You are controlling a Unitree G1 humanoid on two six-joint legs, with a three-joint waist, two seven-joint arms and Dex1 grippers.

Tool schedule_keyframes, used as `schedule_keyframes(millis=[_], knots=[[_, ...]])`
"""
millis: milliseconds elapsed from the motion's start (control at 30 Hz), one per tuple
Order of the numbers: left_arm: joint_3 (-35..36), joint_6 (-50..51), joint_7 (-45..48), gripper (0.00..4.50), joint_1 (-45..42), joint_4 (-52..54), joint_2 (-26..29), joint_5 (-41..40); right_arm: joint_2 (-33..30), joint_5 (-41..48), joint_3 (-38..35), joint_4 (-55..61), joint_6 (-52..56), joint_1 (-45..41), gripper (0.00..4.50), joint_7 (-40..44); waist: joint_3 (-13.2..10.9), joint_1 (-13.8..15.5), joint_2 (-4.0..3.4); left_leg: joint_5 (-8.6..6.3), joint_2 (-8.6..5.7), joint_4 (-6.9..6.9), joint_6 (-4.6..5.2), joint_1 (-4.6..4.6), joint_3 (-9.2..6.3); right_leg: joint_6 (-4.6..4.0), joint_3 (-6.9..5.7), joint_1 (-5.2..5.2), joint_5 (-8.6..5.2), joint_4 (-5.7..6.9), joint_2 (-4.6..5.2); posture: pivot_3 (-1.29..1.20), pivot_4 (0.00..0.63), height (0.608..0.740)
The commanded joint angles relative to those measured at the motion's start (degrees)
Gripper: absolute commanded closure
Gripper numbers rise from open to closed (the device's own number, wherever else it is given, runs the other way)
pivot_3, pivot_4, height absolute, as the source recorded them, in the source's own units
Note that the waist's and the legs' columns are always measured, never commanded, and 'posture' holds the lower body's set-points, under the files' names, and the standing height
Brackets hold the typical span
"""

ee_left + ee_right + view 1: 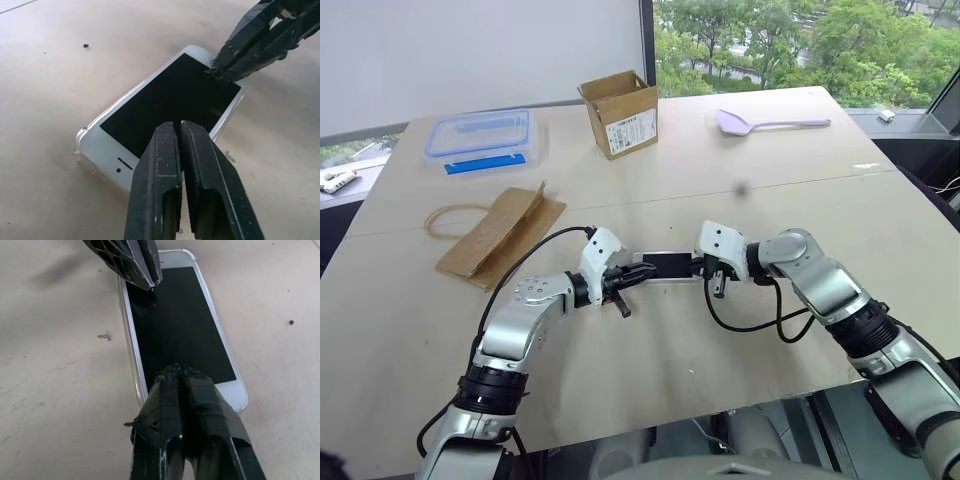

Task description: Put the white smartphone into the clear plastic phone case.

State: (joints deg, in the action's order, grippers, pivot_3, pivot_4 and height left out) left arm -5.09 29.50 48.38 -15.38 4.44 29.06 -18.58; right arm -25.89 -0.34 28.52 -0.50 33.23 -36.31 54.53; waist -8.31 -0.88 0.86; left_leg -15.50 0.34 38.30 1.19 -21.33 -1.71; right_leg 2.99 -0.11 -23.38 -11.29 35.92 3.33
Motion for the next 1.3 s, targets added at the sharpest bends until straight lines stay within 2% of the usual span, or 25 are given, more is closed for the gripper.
schedule_keyframes(millis=[33,233,733,1167,1300], knots=[[0.4,0.0,-0.2,4.3,-0.2,2.5,0.3,-0.4,-0.9,-3.8,6.0,-7.0,2.7,3.8,4.5,1.0,0.0,0.0,-0.01,0.0,0.0,-0.01,0.0,0.1,0.0,0.01,0.0,0.07,-0.01,0.0,0.0,0.0,0.15,0.74],[0.4,0.3,-0.4,4.3,-0.2,2.6,0.2,-0.5,-1.1,-5.0,7.1,-7.0,2.4,4.3,4.5,1.7,0.0,0.0,-0.01,-0.01,0.01,-0.06,0.0,0.46,0.0,0.02,0.0,0.34,-0.03,-0.04,0.03,0.0,0.15,0.74],[0.6,2.3,-1.3,4.3,0.3,3.8,0.5,-0.4,0.4,-6.3,8.4,-11.2,4.5,5.8,4.5,2.0,0.5,-0.1,-0.06,-0.02,0.06,-0.17,0.0,0.6,-0.02,0.0,0.0,0.37,-0.06,-0.05,0.04,0.0,0.15,0.74],[0.3,2.1,-1.3,4.3,0.0,1.9,1.2,0.5,2.1,-8.2,9.2,-20.3,1.4,7.6,4.5,0.6,1.7,-0.3,-0.08,-0.04,0.12,-0.32,-0.03,0.74,-0.01,0.0,0.0,0.4,-0.14,-0.07,0.23,0.0,0.15,0.74],[0.2,1.8,-1.4,4.3,-0.4,0.9,1.2,0.9,2.6,-8.9,9.9,-22.6,0.6,7.6,4.5,0.7,1.9,-0.2,-0.16,-0.19,0.06,-0.52,-0.3,1.13,-0.01,0.07,0.0,0.72,-0.28,-0.14,0.41,0.0,0.15,0.74]])
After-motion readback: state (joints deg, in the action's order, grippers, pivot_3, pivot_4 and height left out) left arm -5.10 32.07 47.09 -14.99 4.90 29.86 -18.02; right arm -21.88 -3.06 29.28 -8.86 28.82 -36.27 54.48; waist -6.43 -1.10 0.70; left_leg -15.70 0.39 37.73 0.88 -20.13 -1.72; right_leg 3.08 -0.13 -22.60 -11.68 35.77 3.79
